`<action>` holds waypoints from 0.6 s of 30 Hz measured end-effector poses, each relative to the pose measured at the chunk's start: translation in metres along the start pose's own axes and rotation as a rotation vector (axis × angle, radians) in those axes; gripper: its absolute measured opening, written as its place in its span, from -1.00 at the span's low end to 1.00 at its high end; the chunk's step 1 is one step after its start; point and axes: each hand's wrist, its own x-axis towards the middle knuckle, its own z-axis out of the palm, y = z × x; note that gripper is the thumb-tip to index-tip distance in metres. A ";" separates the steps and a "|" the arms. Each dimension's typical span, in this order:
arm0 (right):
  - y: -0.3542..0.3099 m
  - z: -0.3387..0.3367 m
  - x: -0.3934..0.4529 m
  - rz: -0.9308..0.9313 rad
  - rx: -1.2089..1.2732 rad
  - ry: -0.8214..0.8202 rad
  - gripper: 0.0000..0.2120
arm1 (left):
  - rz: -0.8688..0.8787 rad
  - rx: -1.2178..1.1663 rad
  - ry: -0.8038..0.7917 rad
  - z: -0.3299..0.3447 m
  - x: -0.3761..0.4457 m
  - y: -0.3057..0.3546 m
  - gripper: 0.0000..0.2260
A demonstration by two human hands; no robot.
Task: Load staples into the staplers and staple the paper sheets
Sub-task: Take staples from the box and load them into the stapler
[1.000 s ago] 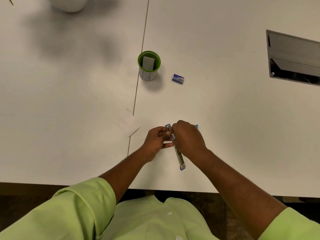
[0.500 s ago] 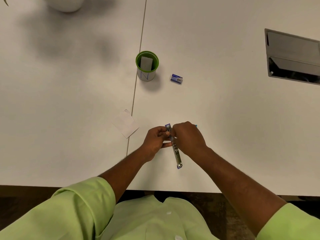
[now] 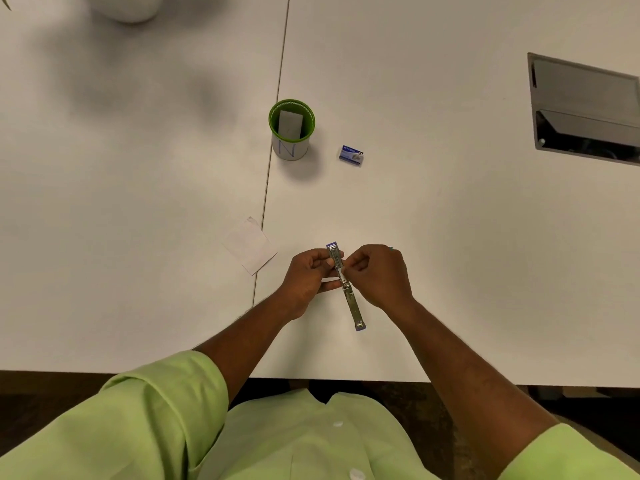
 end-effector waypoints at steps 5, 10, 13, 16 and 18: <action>0.001 0.006 -0.008 -0.026 0.020 0.040 -0.93 | 0.008 0.000 0.004 0.001 -0.001 -0.001 -0.80; 0.006 0.002 -0.010 -0.085 0.037 0.000 -0.92 | 0.005 0.003 0.003 0.000 -0.001 -0.001 -0.81; 0.010 -0.002 -0.011 -0.087 0.063 -0.005 -0.92 | -0.008 -0.038 0.019 0.000 -0.001 -0.001 -0.81; 0.013 0.001 -0.018 -0.058 0.055 -0.009 -0.85 | -0.046 -0.114 0.028 0.001 0.000 -0.003 -0.81; 0.015 0.006 -0.024 -0.041 0.048 -0.020 -0.77 | -0.075 -0.167 0.032 0.001 0.000 -0.004 -0.81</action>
